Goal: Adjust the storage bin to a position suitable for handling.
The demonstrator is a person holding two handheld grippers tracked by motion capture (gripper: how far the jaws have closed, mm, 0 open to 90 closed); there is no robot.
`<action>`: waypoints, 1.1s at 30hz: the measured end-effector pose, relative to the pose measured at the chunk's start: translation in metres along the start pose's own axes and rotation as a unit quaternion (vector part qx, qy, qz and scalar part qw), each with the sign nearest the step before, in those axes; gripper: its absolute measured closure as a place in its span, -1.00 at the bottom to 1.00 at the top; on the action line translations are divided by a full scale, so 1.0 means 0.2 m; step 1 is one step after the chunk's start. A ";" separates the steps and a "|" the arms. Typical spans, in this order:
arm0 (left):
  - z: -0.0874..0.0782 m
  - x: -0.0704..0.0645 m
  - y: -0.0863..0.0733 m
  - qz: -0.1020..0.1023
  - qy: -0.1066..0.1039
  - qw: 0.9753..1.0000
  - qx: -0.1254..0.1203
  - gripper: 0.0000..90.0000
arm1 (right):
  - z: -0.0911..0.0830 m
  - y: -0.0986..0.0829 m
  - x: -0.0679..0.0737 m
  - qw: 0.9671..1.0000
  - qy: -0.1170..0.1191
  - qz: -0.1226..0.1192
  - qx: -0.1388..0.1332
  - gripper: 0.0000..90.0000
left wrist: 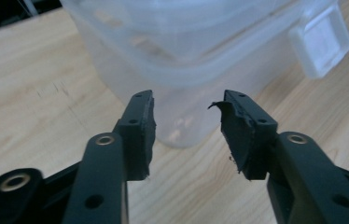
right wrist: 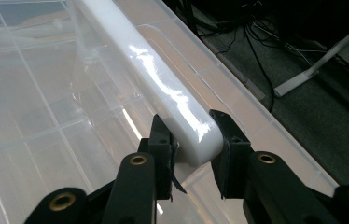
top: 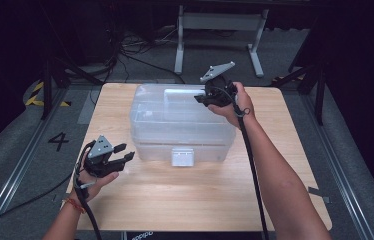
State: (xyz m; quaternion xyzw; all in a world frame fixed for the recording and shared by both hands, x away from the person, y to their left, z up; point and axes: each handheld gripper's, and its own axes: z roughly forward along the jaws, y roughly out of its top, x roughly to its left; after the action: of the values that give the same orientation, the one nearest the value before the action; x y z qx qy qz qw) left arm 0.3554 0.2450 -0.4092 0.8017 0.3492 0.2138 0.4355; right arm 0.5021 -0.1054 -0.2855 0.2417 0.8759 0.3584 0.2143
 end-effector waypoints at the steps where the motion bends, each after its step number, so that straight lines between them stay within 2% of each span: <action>1: 0.00 0.00 0.01 -0.001 0.001 1.000 -0.006 0.30 | 0.00 0.00 0.00 1.000 0.000 0.002 0.001 0.61; 3: -0.01 0.00 0.04 0.001 -0.001 1.000 -0.014 0.37 | 0.00 0.01 0.00 1.000 -0.001 0.000 0.003 0.61; 7: 0.01 0.00 0.07 0.008 0.006 1.000 -0.016 0.56 | 0.00 0.02 -0.01 1.000 -0.006 -0.002 0.003 0.60; 13: 0.03 0.03 0.06 -0.009 0.007 0.999 -0.030 0.74 | 0.00 0.02 -0.01 1.000 -0.007 -0.005 0.004 0.60; 16: 0.04 0.05 0.06 -0.002 0.010 0.999 -0.032 0.84 | 0.00 0.02 -0.01 1.000 -0.007 -0.005 0.003 0.60; 18: 0.05 0.05 0.06 -0.007 0.008 0.999 -0.035 0.91 | 0.00 0.02 -0.01 1.000 -0.008 -0.004 0.002 0.59; 23: 0.07 0.05 0.07 -0.006 0.006 0.999 -0.035 0.97 | 0.00 0.02 0.00 1.000 -0.010 -0.003 0.002 0.59; 25: 0.08 0.05 0.07 -0.014 0.005 0.999 -0.038 0.98 | 0.00 0.02 0.00 1.000 -0.011 -0.003 0.003 0.59; 30: 0.10 0.05 0.07 -0.009 0.006 0.999 -0.039 0.99 | -0.01 0.02 0.00 1.000 -0.012 -0.001 0.001 0.59; 33: 0.10 0.05 0.07 -0.010 0.003 0.999 -0.041 0.99 | -0.02 0.02 0.00 1.000 -0.009 0.004 -0.007 0.51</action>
State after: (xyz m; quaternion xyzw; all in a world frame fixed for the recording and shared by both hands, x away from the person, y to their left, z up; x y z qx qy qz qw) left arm 0.3807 0.2351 -0.4076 0.7788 0.3493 0.2266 0.4692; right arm 0.5018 -0.1055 -0.2804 0.2464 0.8704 0.3636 0.2224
